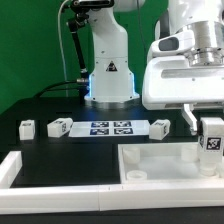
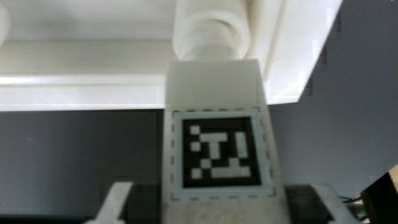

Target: Assemble square table

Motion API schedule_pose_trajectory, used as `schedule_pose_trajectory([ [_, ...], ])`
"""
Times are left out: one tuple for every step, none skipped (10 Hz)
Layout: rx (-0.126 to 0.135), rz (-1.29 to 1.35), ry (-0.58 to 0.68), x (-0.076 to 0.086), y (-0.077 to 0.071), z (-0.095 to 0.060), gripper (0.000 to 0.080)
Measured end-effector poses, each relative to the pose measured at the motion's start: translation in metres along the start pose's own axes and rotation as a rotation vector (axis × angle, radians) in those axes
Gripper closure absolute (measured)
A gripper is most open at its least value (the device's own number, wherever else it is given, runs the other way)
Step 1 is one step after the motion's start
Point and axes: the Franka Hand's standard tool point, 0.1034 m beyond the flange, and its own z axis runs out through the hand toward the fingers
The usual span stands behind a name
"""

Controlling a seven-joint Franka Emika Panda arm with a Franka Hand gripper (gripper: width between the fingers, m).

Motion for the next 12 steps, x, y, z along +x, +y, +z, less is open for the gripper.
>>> schedule_pose_trajectory([
  [-0.002, -0.002, -0.003, -0.0021, 0.0003, 0.002, 0.0509],
  [-0.002, -0.003, -0.004, -0.0025, -0.0001, 0.0026, 0.0509],
  [-0.001, -0.005, -0.006, -0.0034, -0.0013, 0.0039, 0.0509],
  [-0.002, -0.008, -0.009, -0.0053, -0.0014, 0.0055, 0.0509],
  [-0.003, -0.008, -0.009, -0.0051, -0.0004, 0.0056, 0.0509],
  [-0.003, -0.008, -0.009, -0.0052, -0.0005, 0.0056, 0.0509],
  [-0.003, -0.008, -0.009, -0.0052, -0.0005, 0.0056, 0.0509],
  [-0.003, -0.008, -0.009, -0.0052, -0.0005, 0.0056, 0.0287],
  [-0.003, -0.008, -0.009, -0.0052, -0.0006, 0.0056, 0.0287],
  [-0.003, -0.008, -0.009, -0.0052, -0.0006, 0.0056, 0.0179],
  [-0.003, -0.008, -0.009, -0.0052, -0.0006, 0.0056, 0.0158],
  [-0.003, -0.008, -0.009, -0.0052, -0.0006, 0.0056, 0.0158],
])
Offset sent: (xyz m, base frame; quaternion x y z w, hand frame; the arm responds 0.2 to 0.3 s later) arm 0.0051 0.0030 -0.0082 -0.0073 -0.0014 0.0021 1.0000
